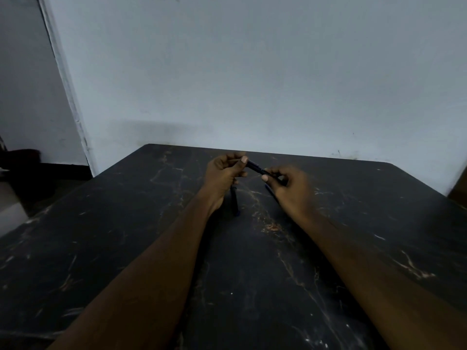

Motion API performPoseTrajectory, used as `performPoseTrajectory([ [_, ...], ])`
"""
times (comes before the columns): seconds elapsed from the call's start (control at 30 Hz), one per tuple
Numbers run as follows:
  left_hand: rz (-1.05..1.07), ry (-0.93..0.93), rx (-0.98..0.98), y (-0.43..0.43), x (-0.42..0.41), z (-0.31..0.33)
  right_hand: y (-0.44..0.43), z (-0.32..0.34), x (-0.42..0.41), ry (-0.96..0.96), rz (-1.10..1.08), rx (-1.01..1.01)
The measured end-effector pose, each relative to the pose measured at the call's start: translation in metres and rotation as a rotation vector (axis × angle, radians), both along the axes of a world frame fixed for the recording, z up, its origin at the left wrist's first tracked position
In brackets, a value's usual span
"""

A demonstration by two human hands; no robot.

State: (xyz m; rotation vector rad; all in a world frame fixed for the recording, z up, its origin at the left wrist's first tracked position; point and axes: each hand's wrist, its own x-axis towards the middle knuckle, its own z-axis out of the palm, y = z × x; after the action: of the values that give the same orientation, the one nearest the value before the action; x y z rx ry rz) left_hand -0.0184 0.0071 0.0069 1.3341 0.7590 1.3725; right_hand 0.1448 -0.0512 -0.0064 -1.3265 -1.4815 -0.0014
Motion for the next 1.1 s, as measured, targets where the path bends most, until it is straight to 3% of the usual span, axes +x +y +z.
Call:
performPoseTrajectory([
  [1.1, 0.033, -0.024, -0.042, -0.0036, -0.0006, -0.0072, -0.0073, 0.0092, -0.003, 0.094, 0.024, -0.16],
])
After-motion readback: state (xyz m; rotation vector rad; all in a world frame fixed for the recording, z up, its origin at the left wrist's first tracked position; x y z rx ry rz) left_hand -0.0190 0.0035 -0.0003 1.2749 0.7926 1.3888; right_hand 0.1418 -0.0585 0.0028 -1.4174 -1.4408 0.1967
